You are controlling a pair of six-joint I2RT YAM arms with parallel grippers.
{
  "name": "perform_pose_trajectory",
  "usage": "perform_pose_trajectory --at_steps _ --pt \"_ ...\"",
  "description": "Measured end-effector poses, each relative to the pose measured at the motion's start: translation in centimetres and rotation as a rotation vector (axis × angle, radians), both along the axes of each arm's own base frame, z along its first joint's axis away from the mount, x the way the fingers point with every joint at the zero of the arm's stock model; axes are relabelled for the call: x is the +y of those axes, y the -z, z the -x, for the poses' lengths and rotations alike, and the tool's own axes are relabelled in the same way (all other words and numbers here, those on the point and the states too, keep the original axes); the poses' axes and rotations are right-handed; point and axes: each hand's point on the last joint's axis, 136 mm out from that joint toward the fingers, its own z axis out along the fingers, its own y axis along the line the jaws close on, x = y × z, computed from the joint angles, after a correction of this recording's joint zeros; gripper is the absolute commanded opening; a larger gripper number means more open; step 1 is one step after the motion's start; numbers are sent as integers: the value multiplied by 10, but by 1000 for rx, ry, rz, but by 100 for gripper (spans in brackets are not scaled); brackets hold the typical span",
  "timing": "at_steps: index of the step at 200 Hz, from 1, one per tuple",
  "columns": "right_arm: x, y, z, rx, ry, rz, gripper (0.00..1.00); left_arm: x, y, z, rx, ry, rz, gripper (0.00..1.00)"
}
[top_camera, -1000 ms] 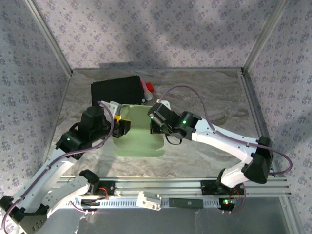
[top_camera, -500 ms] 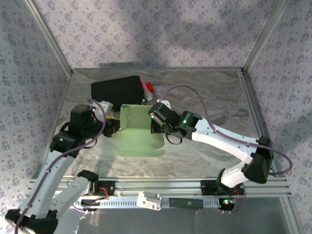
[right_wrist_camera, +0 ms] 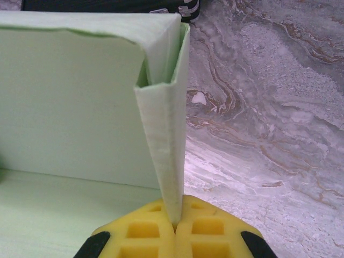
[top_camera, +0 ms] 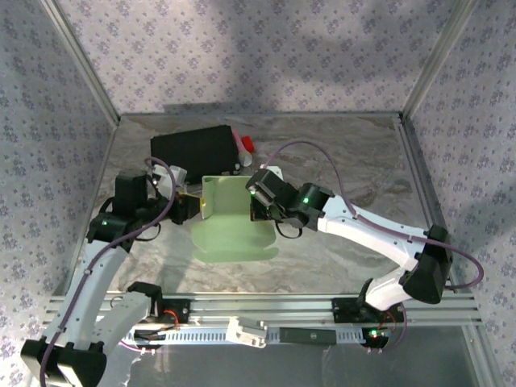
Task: Fold the paper box
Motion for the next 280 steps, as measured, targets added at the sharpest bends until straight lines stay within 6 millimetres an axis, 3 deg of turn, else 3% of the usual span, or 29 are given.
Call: perform_pose_trajectory --at_steps 54,90,144,174,280 --pt "-1 -1 -1 0 -7 1 0 4 -9 12 -23 -1 14 33" --pt "-14 -3 -5 -11 11 -1 0 -1 -11 20 -11 36 37 30" --pt "-16 -9 -5 -23 11 -14 0 -10 -1 17 62 87 61 28" --pt "-16 -10 -5 -24 10 -16 0 -14 -5 16 44 107 80 33" --pt "-12 -10 -3 -16 -3 -30 0 -14 1 10 36 113 49 28"
